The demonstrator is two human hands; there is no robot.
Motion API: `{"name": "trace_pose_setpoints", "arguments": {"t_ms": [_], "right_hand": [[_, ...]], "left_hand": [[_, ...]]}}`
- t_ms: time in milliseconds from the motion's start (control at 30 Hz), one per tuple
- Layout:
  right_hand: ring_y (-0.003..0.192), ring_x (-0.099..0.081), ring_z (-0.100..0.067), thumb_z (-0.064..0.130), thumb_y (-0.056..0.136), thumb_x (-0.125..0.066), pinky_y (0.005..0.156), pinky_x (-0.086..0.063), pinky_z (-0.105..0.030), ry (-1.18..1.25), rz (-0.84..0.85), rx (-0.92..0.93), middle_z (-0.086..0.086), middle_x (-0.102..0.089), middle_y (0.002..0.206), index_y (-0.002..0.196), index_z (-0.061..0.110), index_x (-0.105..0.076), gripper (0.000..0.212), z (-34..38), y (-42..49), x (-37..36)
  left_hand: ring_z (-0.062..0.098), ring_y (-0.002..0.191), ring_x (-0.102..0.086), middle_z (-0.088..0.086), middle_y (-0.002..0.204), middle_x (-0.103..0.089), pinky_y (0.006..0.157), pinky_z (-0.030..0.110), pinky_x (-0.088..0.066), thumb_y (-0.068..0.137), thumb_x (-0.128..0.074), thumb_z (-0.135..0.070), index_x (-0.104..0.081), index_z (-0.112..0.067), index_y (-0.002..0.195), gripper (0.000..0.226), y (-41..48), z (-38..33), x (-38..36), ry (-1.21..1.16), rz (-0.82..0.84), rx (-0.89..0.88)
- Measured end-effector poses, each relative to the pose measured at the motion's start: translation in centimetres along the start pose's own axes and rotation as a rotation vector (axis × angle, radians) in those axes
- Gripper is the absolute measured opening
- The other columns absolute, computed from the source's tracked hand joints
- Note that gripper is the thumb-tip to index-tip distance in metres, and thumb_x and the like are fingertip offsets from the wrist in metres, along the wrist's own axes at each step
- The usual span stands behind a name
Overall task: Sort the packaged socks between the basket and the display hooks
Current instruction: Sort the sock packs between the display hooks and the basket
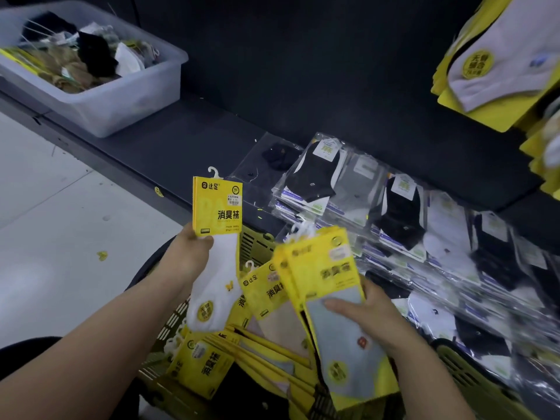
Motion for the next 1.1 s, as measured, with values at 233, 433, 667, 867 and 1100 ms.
{"name": "trace_pose_setpoints", "arguments": {"t_ms": [233,433,667,867,1100], "right_hand": [[0.084,-0.072,-0.014,0.031,0.066,-0.075,0.06,-0.054,-0.022,0.327,0.012,0.193,0.004,-0.074,0.096,0.111,0.021,-0.058,0.049,7.9,-1.4,-4.9],[0.095,-0.065,-0.002,0.027,0.072,-0.08,0.074,-0.053,-0.019,0.052,-0.177,0.297,0.017,-0.069,0.104,0.111,0.036,-0.056,0.047,10.1,-2.0,-5.0],[0.076,-0.067,0.0,0.037,0.068,-0.08,0.061,-0.053,-0.019,0.109,-0.473,0.506,0.015,-0.071,0.085,0.096,0.026,-0.057,0.037,18.3,-3.8,1.9],[0.084,-0.07,-0.015,0.018,0.078,-0.074,0.072,-0.057,-0.034,0.145,-0.519,0.658,0.002,-0.073,0.09,0.095,0.021,-0.056,0.024,24.3,-7.0,8.6],[0.057,-0.052,0.008,0.014,0.09,-0.06,0.053,-0.04,-0.007,0.007,-0.949,0.98,0.036,-0.054,0.093,0.111,0.035,-0.046,0.033,33.6,-15.1,16.5]], "left_hand": [[0.023,0.113,-0.064,0.005,0.122,-0.068,0.097,0.043,-0.046,0.088,-0.047,-0.057,-0.056,-0.019,0.131,0.058,-3.4,-1.3,-7.0,-0.418,0.556,0.107],[0.015,0.095,-0.071,-0.005,0.106,-0.074,0.067,0.02,-0.056,0.066,-0.068,-0.047,-0.059,-0.024,0.119,0.058,-5.0,-3.6,-7.5,-0.394,0.532,-0.162],[0.014,0.096,-0.071,-0.006,0.107,-0.074,0.074,0.026,-0.057,0.062,-0.074,-0.045,-0.058,-0.026,0.119,0.062,-5.8,-9.0,-9.8,-0.367,0.564,-0.271],[0.01,0.091,-0.071,-0.01,0.1,-0.075,0.077,0.027,-0.052,0.053,-0.074,-0.051,-0.062,-0.027,0.109,0.062,-6.6,-17.3,-11.6,-0.4,0.543,-0.413],[0.015,0.097,-0.071,-0.006,0.103,-0.075,0.092,0.04,-0.052,0.061,-0.073,-0.046,-0.063,-0.026,0.111,0.055,-7.1,-26.4,-11.3,-0.373,0.514,-0.579]]}}
Point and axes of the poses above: each hand's wrist, its own y-axis towards the middle knuckle, its own x-axis out of the back of the hand, z = x × y, the point moved 9 cm from there along y, towards the middle knuckle
